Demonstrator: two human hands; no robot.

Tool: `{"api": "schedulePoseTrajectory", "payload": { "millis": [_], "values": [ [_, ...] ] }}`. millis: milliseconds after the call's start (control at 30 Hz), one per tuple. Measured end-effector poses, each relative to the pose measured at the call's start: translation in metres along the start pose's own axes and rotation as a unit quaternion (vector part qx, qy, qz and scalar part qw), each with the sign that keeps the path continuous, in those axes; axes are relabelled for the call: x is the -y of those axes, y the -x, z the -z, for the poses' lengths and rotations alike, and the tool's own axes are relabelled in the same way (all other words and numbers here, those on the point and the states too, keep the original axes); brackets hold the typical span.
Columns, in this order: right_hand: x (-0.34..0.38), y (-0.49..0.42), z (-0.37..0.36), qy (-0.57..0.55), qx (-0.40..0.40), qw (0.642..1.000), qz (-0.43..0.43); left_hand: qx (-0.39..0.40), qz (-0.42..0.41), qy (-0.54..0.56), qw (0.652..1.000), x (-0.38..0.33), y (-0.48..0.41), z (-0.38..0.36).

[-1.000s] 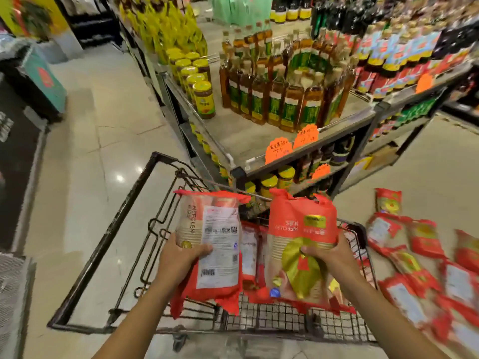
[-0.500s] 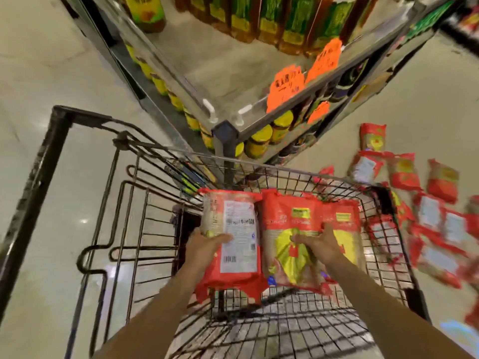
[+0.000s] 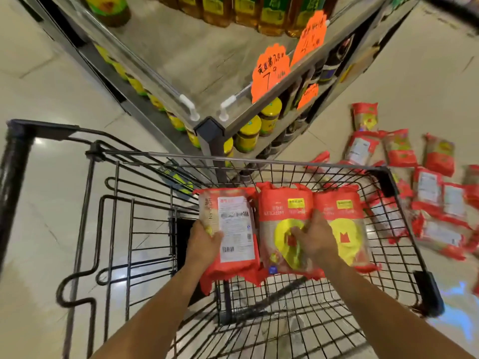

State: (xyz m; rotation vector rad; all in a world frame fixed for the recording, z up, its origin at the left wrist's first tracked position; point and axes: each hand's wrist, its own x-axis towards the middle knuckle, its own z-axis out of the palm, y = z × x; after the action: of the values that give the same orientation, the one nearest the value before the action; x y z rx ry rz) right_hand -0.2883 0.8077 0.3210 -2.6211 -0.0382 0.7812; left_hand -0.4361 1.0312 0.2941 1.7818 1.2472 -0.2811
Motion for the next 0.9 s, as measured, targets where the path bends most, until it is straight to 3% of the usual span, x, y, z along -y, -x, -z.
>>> {"api": "schedulePoseTrajectory", "payload": {
  "millis": [100,233,400,500,700,900],
  "values": [
    [0.034,0.028,0.019,0.110,0.015,0.991,0.079,0.030,-0.036,-0.069,0.996,-0.018,0.020,0.026],
    [0.087,0.065,0.059,0.166,0.048,0.967,0.187,0.040,-0.127,-0.129,0.983,-0.042,0.049,0.070],
    [0.149,0.124,0.131,0.224,-0.039,0.917,0.328,-0.068,-0.272,-0.261,0.924,-0.133,0.148,0.140],
    [0.168,0.165,0.181,0.228,-0.111,0.890,0.379,-0.179,-0.355,-0.314,0.862,-0.176,0.203,0.166],
    [0.150,0.224,0.275,0.215,-0.179,0.873,0.399,-0.299,-0.404,-0.364,0.784,-0.236,0.304,0.174],
    [0.058,0.243,0.355,0.169,-0.247,0.890,0.344,-0.299,-0.500,-0.335,0.740,-0.292,0.369,0.112]
  ]
}}
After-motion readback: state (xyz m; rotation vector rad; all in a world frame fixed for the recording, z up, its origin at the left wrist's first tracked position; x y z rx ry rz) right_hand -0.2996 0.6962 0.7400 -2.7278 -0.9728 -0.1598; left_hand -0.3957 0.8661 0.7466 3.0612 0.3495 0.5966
